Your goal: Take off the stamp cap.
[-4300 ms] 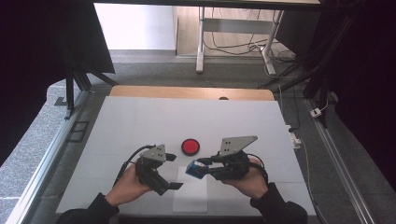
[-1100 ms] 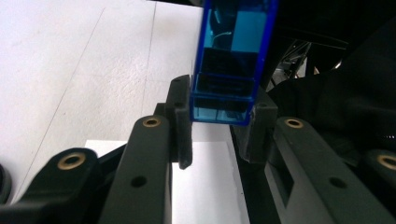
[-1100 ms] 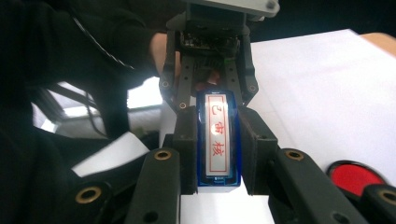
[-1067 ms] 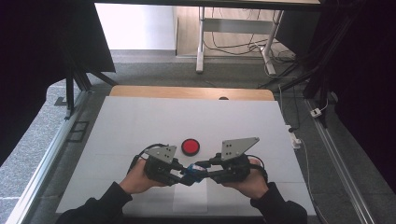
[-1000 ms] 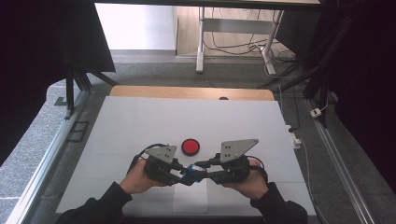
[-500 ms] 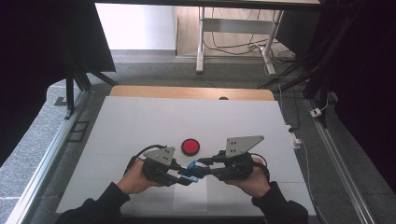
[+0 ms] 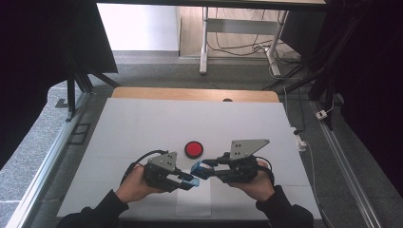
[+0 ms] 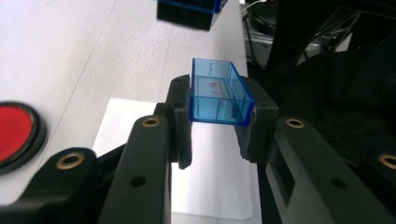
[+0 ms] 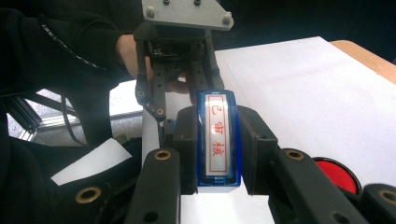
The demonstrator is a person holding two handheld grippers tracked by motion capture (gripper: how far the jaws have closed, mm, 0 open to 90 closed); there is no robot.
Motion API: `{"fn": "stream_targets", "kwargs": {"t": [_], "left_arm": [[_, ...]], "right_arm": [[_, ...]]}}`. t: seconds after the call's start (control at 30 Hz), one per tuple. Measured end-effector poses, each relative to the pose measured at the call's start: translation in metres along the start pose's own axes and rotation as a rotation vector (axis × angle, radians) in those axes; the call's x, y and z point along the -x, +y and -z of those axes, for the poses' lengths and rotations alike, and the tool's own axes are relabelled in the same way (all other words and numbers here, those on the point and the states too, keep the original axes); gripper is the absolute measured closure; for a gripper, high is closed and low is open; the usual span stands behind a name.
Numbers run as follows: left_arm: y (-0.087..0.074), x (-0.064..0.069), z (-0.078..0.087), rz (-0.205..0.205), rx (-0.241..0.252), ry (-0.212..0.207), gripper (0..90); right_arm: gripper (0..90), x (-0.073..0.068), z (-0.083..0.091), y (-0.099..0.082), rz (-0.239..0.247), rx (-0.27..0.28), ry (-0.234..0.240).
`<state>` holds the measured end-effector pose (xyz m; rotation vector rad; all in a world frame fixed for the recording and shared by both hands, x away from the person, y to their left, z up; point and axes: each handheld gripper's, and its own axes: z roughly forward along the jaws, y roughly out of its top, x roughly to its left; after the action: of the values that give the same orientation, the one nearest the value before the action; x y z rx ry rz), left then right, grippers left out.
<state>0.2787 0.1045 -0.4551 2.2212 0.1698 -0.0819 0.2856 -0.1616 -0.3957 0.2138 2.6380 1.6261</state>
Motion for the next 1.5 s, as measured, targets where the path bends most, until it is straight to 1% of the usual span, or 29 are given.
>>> {"fn": "stream_targets", "kwargs": {"t": [0.1, 0.23, 0.27, 0.33, 0.4, 0.43, 0.47, 0.5, 0.53, 0.57, 0.6, 0.63, 0.7, 0.73, 0.8, 0.83, 0.9, 0.97, 1.0, 1.03, 1.07, 1.2, 1.23, 1.27, 1.33, 1.43, 1.5], "left_arm": [[-0.002, 0.001, 0.003, 0.029, -0.008, 0.026, 68.5], [-0.005, 0.004, 0.012, 0.070, 0.003, 0.060, 68.5], [-0.007, 0.006, 0.016, 0.095, 0.017, 0.073, 68.5], [-0.009, 0.007, 0.019, 0.110, 0.021, 0.092, 68.5], [-0.010, 0.008, 0.021, 0.118, 0.022, 0.096, 68.5], [-0.013, 0.009, 0.024, 0.131, 0.031, 0.105, 68.5], [-0.015, 0.009, 0.026, 0.134, 0.030, 0.110, 68.5], [-0.016, 0.011, 0.027, 0.154, 0.036, 0.119, 68.5], [-0.016, 0.011, 0.027, 0.154, 0.036, 0.119, 68.5], [-0.017, 0.012, 0.030, 0.175, 0.035, 0.136, 68.5], [-0.017, 0.012, 0.030, 0.175, 0.035, 0.136, 68.5], [-0.020, 0.015, 0.033, 0.180, 0.036, 0.153, 68.5], [-0.022, 0.017, 0.036, 0.187, 0.033, 0.173, 68.4], [-0.022, 0.017, 0.036, 0.187, 0.033, 0.173, 68.4], [-0.026, 0.021, 0.041, 0.205, 0.034, 0.203, 68.4], [-0.026, 0.021, 0.041, 0.205, 0.034, 0.203, 68.4], [-0.030, 0.023, 0.045, 0.215, 0.033, 0.226, 68.3], [-0.034, 0.026, 0.048, 0.228, 0.035, 0.241, 68.3], [-0.038, 0.029, 0.052, 0.231, 0.037, 0.270, 68.2], [-0.038, 0.029, 0.052, 0.231, 0.037, 0.270, 68.2], [-0.040, 0.030, 0.054, 0.234, 0.036, 0.279, 68.2], [-0.048, 0.035, 0.063, 0.273, 0.049, 0.305, 68.2], [-0.053, 0.037, 0.067, 0.297, 0.056, 0.322, 68.2], [-0.053, 0.037, 0.067, 0.297, 0.056, 0.322, 68.2], [-0.058, 0.039, 0.071, 0.317, 0.065, 0.333, 68.2], [-0.065, 0.043, 0.076, 0.340, 0.068, 0.356, 68.2], [-0.069, 0.045, 0.079, 0.348, 0.067, 0.373, 68.2]], "right_arm": [[71.4, 0.000, 0.000, 0.000, -0.001, -0.001, -0.007], [71.5, 0.000, 0.001, 0.000, -0.009, -0.002, -0.019], [71.5, 0.001, 0.001, -0.001, -0.010, -0.002, -0.021], [71.5, 0.001, 0.001, -0.001, -0.012, -0.004, -0.027], [71.5, 0.001, 0.001, -0.001, -0.012, -0.006, -0.029], [71.5, 0.001, 0.001, -0.001, -0.010, -0.011, -0.033], [71.5, 0.001, 0.001, -0.001, -0.009, -0.013, -0.034], [71.5, 0.001, 0.000, -0.001, -0.010, -0.009, -0.031], [71.5, 0.001, 0.000, -0.001, -0.010, -0.010, -0.032], [71.5, 0.001, 0.000, -0.001, -0.010, -0.008, -0.032], [71.5, 0.001, 0.000, -0.002, -0.010, -0.008, -0.034], [71.5, 0.001, 0.000, -0.002, -0.010, -0.009, -0.036], [71.4, 0.001, 0.000, -0.001, -0.012, -0.012, -0.042], [71.5, 0.001, 0.000, -0.001, -0.012, -0.012, -0.045], [71.5, 0.002, 0.001, -0.002, -0.013, -0.014, -0.047], [71.5, 0.002, 0.001, -0.002, -0.013, -0.015, -0.050], [71.5, 0.002, 0.001, -0.002, -0.017, -0.012, -0.055], [71.5, 0.002, 0.001, -0.002, -0.018, -0.012, -0.056], [71.5, 0.002, 0.001, -0.003, -0.022, -0.015, -0.060], [71.5, 0.002, 0.001, -0.003, -0.020, -0.016, -0.064], [71.4, 0.002, 0.001, -0.003, -0.020, -0.018, -0.068], [71.4, 0.003, 0.000, -0.003, -0.029, -0.031, -0.079], [71.5, 0.004, 0.000, -0.003, -0.031, -0.033, -0.082], [71.4, 0.004, 0.000, -0.004, -0.033, -0.035, -0.087], [71.5, 0.005, 0.000, -0.004, -0.039, -0.038, -0.095], [71.5, 0.006, 0.000, -0.004, -0.042, -0.037, -0.101], [71.5, 0.006, 0.000, -0.004, -0.041, -0.039, -0.103]]}}
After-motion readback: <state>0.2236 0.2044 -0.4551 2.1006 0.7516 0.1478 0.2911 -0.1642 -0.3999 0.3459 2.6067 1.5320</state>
